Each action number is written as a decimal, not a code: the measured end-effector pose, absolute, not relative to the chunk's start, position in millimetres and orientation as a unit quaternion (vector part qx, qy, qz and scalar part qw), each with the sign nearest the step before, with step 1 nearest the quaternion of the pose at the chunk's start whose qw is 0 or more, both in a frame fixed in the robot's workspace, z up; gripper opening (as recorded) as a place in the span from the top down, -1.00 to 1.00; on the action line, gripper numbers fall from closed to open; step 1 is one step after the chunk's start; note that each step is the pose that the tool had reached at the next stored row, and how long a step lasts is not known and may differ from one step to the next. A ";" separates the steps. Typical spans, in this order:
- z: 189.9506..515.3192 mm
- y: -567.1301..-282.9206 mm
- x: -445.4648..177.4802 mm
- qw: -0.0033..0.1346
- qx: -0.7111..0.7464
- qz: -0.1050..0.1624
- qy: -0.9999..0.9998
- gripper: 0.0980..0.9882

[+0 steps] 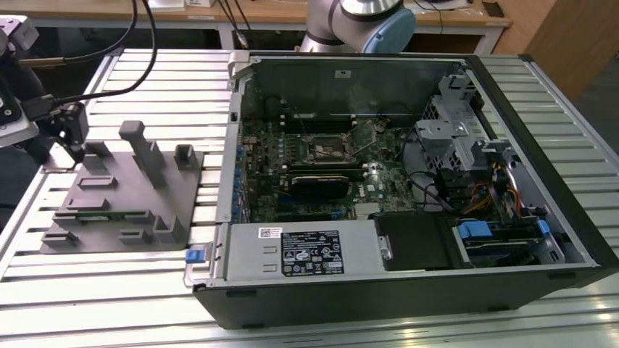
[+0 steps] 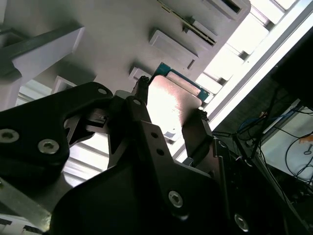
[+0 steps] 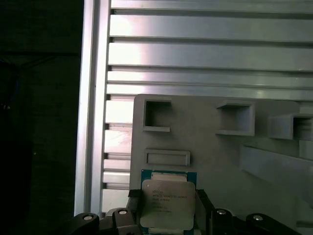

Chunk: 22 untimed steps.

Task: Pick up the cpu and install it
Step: 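Pick up the cpu and move it towards the insertion slot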

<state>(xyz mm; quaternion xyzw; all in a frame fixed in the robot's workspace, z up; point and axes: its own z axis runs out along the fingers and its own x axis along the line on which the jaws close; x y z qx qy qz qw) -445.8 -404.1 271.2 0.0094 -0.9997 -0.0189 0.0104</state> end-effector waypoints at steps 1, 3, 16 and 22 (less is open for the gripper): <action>272.3 -404.1 -445.8 0.010 0.009 -0.019 -1.000 0.03; 274.3 -404.1 -445.8 0.010 0.009 -0.019 -1.000 0.03; 289.7 -404.1 -445.8 0.010 0.009 -0.019 -1.000 0.03; 297.8 -404.1 -445.8 0.010 0.009 -0.019 -1.000 0.03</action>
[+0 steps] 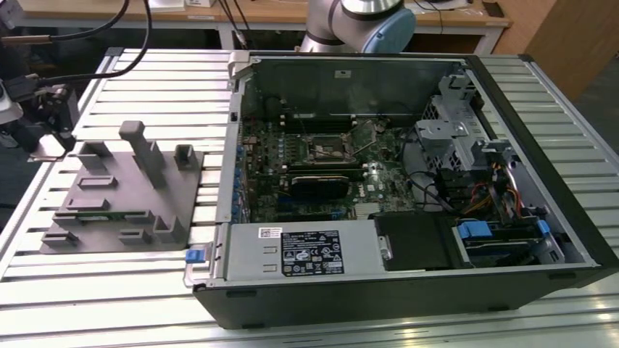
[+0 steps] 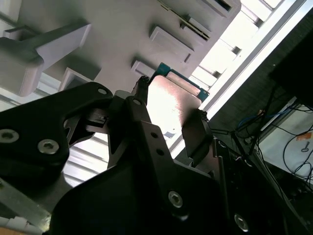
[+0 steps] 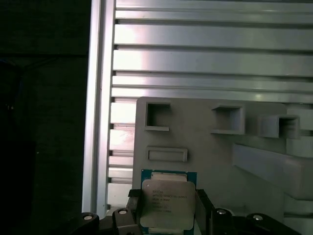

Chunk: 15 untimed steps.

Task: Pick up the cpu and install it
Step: 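Pick up the cpu and move it towards the insertion slot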

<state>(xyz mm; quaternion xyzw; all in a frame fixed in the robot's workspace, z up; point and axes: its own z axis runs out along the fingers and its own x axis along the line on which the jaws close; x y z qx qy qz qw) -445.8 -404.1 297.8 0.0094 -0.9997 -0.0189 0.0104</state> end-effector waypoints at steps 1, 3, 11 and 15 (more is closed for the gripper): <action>299.1 -404.1 -445.8 0.010 0.009 -0.019 -1.000 0.03; 301.7 -404.1 -445.8 0.010 0.009 -0.019 -1.000 0.03; 311.7 -404.1 -445.8 0.010 0.009 -0.019 -1.000 0.03; 316.7 -404.1 -445.8 0.010 0.009 -0.019 -1.000 0.03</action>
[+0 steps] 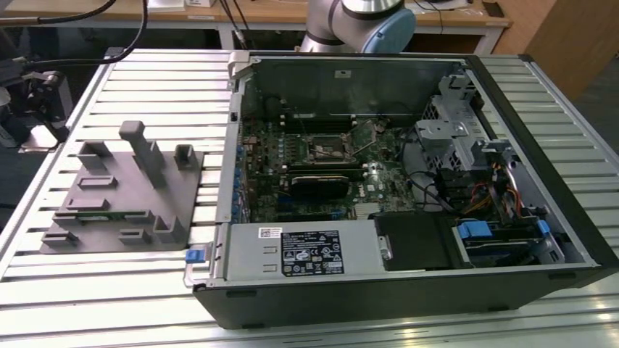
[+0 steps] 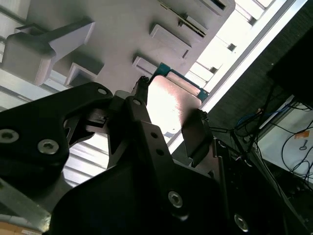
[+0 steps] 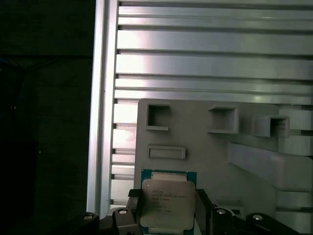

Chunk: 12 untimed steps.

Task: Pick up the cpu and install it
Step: 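Pick up the cpu and move it towards the insertion slot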

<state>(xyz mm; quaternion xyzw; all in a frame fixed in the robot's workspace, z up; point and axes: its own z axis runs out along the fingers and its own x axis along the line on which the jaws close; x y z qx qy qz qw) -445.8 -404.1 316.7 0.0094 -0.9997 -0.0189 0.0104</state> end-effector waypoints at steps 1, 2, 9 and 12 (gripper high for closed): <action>318.0 -404.1 -445.8 0.010 0.009 -0.019 -1.000 0.03; 319.2 -404.1 -445.8 0.010 0.009 -0.019 -1.000 0.03; 327.5 -404.1 -445.8 0.010 0.009 -0.019 -1.000 0.03; 330.9 -404.1 -445.8 0.010 0.009 -0.019 -1.000 0.03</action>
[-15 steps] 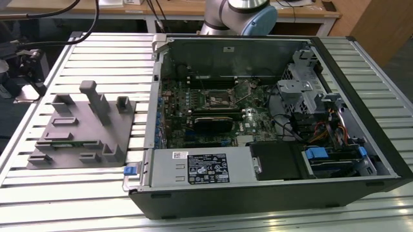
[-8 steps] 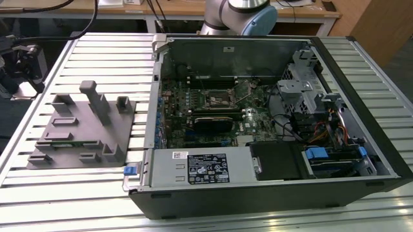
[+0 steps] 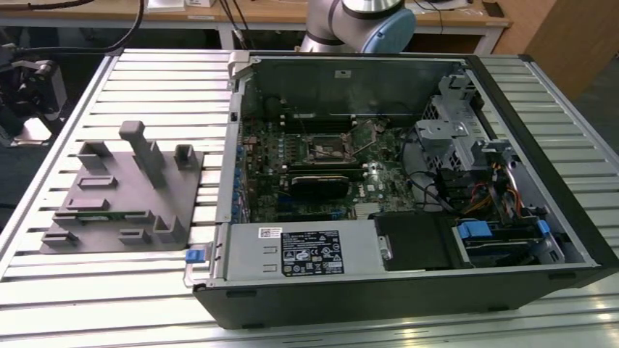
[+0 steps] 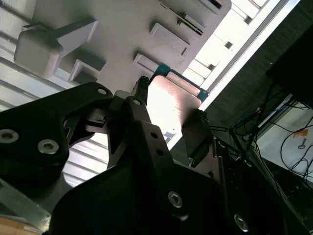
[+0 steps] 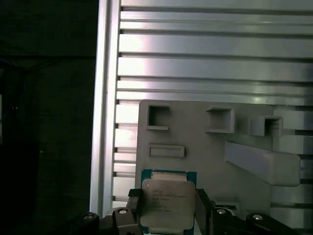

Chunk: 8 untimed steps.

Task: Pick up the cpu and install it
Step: 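Pick up the cpu and move it towards the insertion slot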

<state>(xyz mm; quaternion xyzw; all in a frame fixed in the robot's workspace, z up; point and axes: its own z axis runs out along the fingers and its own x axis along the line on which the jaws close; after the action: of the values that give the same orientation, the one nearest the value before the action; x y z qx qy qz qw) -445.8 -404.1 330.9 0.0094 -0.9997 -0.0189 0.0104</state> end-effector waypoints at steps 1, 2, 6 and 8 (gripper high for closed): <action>332.0 -404.1 -445.8 0.010 0.009 -0.019 -1.000 0.03; 333.2 -404.1 -445.8 0.010 0.009 -0.019 -1.000 0.03; 337.7 -404.1 -445.8 0.010 0.009 -0.019 -1.000 0.03; 340.1 -404.1 -445.8 0.010 0.009 -0.019 -1.000 0.03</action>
<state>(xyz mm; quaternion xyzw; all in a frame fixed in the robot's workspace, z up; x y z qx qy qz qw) -445.8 -404.1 340.1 0.0094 -0.9997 -0.0189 0.0104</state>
